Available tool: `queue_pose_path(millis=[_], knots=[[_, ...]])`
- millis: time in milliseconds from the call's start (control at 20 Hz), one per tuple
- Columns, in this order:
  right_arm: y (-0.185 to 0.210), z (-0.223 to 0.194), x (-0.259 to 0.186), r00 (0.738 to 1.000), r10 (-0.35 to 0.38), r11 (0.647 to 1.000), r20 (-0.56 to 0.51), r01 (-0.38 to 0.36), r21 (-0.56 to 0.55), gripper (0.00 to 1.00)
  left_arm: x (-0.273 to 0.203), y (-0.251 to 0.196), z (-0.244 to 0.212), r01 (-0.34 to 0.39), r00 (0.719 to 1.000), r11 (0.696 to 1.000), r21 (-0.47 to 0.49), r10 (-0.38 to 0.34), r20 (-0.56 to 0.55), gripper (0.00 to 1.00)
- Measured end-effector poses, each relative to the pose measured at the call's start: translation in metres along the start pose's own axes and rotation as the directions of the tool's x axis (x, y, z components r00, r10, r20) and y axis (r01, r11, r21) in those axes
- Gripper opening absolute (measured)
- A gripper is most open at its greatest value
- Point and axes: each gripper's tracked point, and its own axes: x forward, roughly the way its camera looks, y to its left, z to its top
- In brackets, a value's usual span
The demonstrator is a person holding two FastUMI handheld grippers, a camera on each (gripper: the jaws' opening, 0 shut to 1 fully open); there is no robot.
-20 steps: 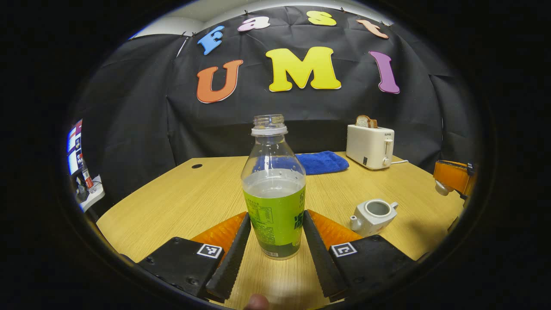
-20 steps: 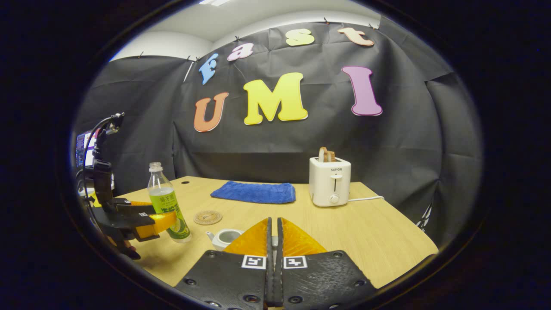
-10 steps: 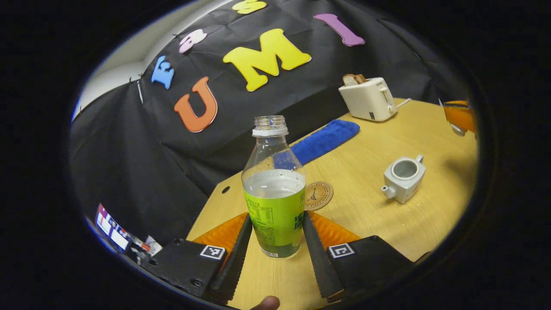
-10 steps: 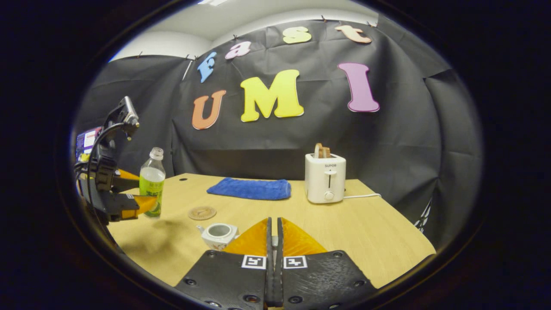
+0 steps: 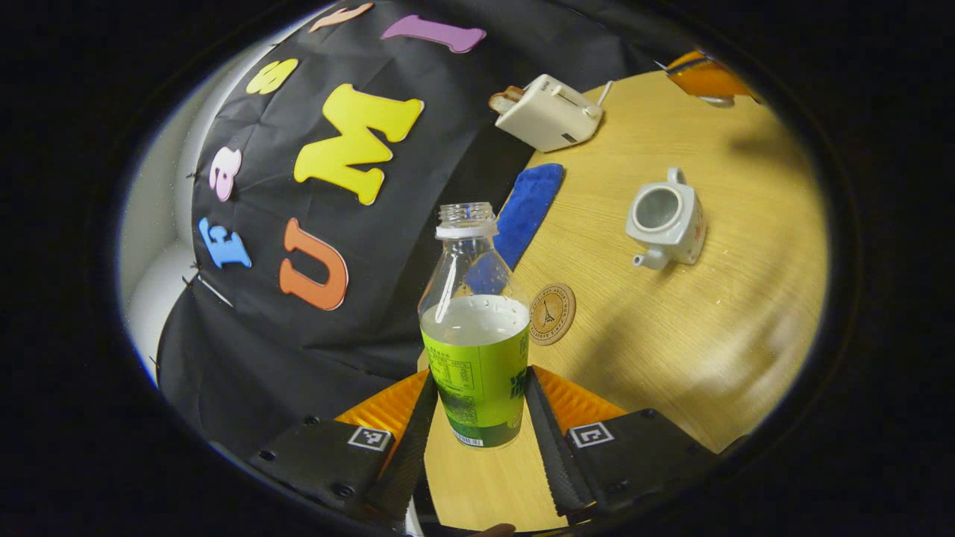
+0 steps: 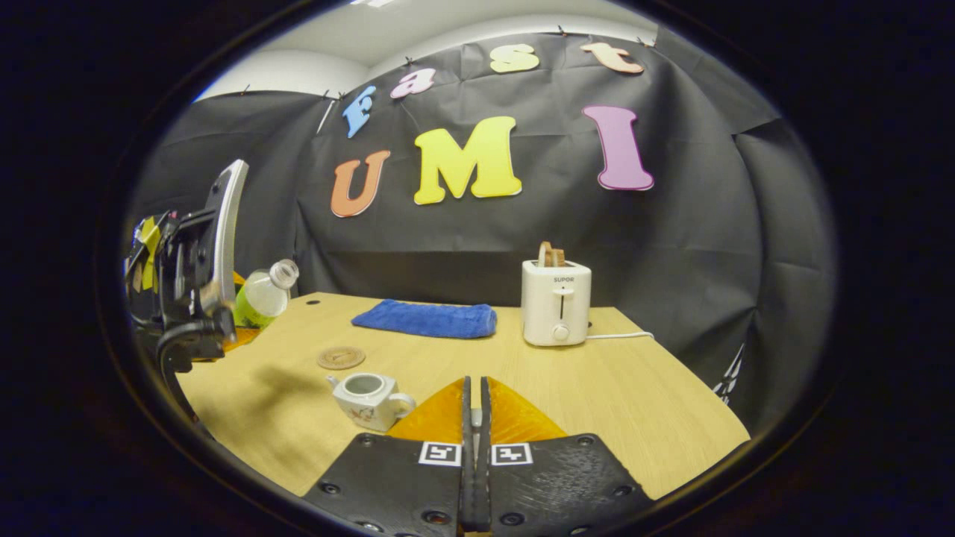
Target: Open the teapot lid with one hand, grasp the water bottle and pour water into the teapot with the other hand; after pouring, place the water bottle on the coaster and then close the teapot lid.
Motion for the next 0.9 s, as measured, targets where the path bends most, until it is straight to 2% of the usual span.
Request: queue_pose_path(millis=[50, 200, 400, 750, 900], knots=[[-0.001, -0.001, -0.001, 1.0, -0.003, 1.0, 0.001, 0.003, -0.007, 0.0, 0.001, -0.003, 0.001, 0.003, 1.0, 0.999, 0.054, -0.003, -0.005, 0.69], [-0.007, -0.002, -0.004, 1.0, -0.01, 1.0, 0.005, 0.01, -0.015, 0.0, 0.001, -0.007, 0.001, 0.009, 1.0, 0.975, 0.224, -0.002, -0.03, 0.71], [-0.015, -0.004, -0.007, 1.0, -0.02, 1.0, 0.006, 0.02, -0.003, 0.0, 0.002, -0.004, 0.009, -0.016, 0.999, 0.912, 0.409, 0.034, -0.036, 0.71], [-0.026, -0.005, -0.012, 0.999, -0.032, 0.999, 0.013, 0.032, 0.009, 0.0, 0.003, -0.015, 0.026, -0.037, 0.998, 0.822, 0.568, 0.058, -0.019, 0.71], [-0.03, -0.006, -0.014, 0.999, -0.035, 0.999, 0.014, 0.035, 0.01, 0.0, 0.01, -0.012, 0.037, -0.052, 0.997, 0.762, 0.645, 0.078, -0.011, 0.71]])
